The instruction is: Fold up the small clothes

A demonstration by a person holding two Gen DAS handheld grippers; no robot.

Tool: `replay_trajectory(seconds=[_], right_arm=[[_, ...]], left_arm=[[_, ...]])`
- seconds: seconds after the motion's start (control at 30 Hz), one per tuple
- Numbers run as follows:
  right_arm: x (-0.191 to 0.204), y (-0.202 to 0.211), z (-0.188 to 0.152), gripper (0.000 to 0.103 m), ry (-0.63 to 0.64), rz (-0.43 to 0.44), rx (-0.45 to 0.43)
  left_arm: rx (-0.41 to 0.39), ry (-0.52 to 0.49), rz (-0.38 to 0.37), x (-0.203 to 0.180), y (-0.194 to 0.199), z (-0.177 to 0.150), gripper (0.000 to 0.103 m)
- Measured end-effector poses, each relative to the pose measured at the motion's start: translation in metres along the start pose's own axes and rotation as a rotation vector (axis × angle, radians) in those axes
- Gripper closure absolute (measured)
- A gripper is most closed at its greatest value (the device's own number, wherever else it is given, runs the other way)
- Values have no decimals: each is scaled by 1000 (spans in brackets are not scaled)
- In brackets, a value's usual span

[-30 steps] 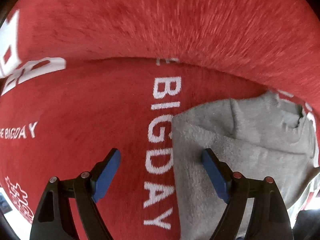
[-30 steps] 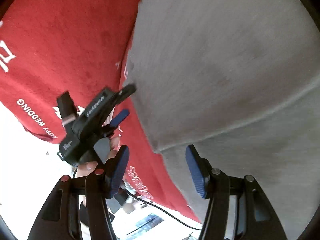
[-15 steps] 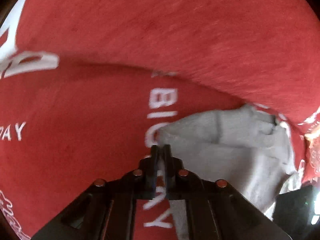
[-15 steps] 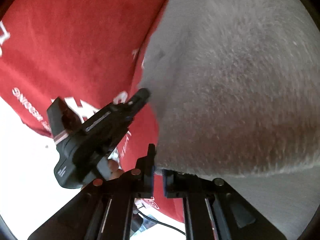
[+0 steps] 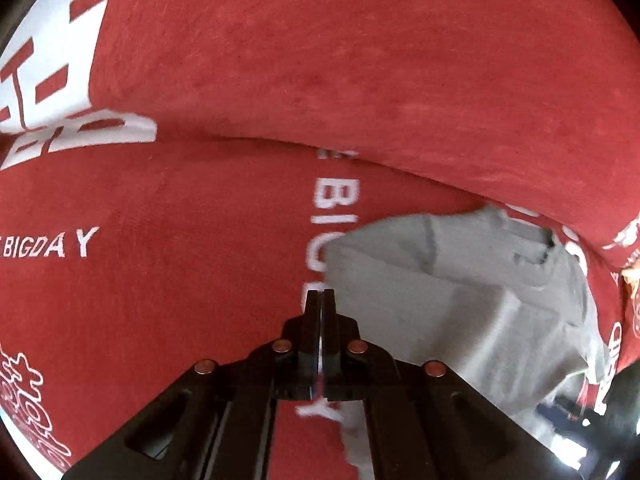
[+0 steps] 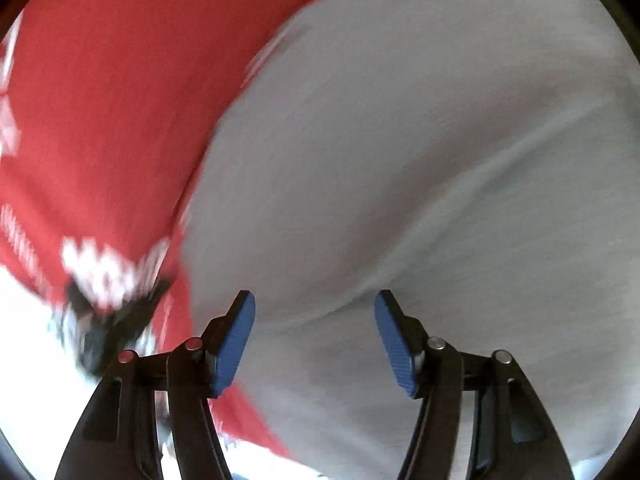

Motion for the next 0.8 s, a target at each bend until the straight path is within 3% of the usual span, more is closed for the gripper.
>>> replay_trajectory(seconds=[0.1,0.2,0.23,0.27,0.4,0.5,0.67,0.73,0.8], right_arm=[[-32,25,31,37,-93,-1,-92],[-28,21,52,43,-64,-34,-124],[-29,27,61,80,-27,-60,-117],[-26,29,69,95,24,-92,-108],[28,46,80,95,344,-120,-156],[39,43,95,95,479,-173,-165],[-14,24,111,94,377,-257,-101],[-27,27,110,93,337,-273,-124],[-39,54,108,83,315,-331,-153]], left_arm=[[-7,-38,-11,-20,6,-9,102],[17,-71,19,-35,-5,-14,102],[29,-72,33,-37,-11,-20,102],[33,-73,52,-37,-14,-23,102],[28,-85,119,-35,-24,-39,102],[12,-91,133,-38,-24,-41,102],[-3,-96,178,-39,-26,-40,102],[7,-74,197,-37,-25,-38,102],[9,-62,204,-31,-18,-38,102]])
Point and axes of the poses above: each gripper's, at about its wrist camera, not at the fingertips, and y roughly against the way its jaws point, x to its left, z to its top, the point moved 7 cm from there along -y, roughly the way its jaws point, and after that the axes turned 10 degrees about z, right-handed, at the moved point
